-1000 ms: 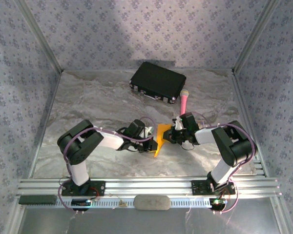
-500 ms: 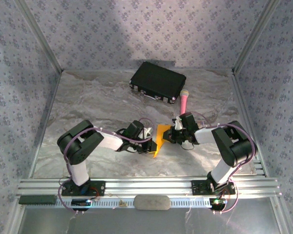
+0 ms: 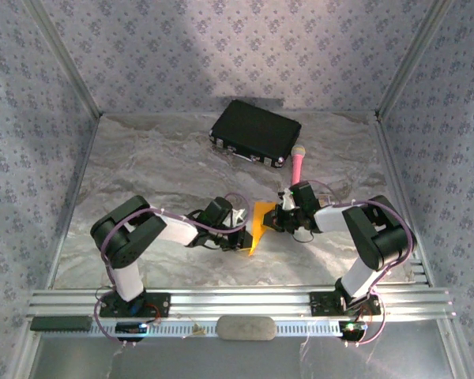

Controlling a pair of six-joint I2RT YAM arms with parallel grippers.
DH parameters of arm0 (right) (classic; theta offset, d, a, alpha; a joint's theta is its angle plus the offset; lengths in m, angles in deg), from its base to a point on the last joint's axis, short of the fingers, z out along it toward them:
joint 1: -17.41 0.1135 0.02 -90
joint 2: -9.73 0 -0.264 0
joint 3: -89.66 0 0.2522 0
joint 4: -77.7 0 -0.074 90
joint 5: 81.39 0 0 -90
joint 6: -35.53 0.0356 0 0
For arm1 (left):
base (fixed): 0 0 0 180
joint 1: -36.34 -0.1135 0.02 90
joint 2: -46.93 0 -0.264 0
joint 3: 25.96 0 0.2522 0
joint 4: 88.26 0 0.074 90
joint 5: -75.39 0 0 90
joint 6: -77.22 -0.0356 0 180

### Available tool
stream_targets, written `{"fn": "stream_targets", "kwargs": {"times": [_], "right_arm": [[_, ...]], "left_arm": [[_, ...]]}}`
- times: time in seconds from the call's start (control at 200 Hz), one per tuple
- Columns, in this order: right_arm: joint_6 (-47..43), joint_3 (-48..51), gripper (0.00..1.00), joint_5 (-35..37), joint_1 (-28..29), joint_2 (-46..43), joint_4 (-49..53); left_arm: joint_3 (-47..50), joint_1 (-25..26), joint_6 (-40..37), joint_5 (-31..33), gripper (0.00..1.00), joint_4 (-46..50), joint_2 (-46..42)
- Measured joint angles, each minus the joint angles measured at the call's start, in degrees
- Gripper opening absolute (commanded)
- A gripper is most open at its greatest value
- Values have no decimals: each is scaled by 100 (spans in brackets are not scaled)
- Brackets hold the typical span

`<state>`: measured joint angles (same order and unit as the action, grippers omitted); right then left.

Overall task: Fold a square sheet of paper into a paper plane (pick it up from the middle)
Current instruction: Fold the wing for the fifth time at the center of the table.

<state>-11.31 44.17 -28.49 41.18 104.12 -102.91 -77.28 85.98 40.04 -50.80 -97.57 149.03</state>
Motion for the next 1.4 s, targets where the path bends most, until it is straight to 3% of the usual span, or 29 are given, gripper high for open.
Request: {"fn": "stream_targets", "kwargs": {"times": [0.205, 0.795, 1.109, 1.299, 1.399], "right_arm": [[-24, -15, 6, 20, 13, 0, 33], [-39, -48, 5, 72, 39, -13, 109], [-39, -48, 5, 136, 66, -42, 131], [-39, -48, 5, 173, 76, -61, 144], [-39, -48, 5, 197, 87, -72, 155]], "left_arm": [[129, 63, -39, 0, 0, 116, -142], [157, 129, -245, 4, 0, 498, -293], [365, 297, -284, 74, 10, 1043, -730], [350, 350, -297, 374, 0, 1580, -1534], [37, 350, -378, 476, 0, 1674, -1665]]}}
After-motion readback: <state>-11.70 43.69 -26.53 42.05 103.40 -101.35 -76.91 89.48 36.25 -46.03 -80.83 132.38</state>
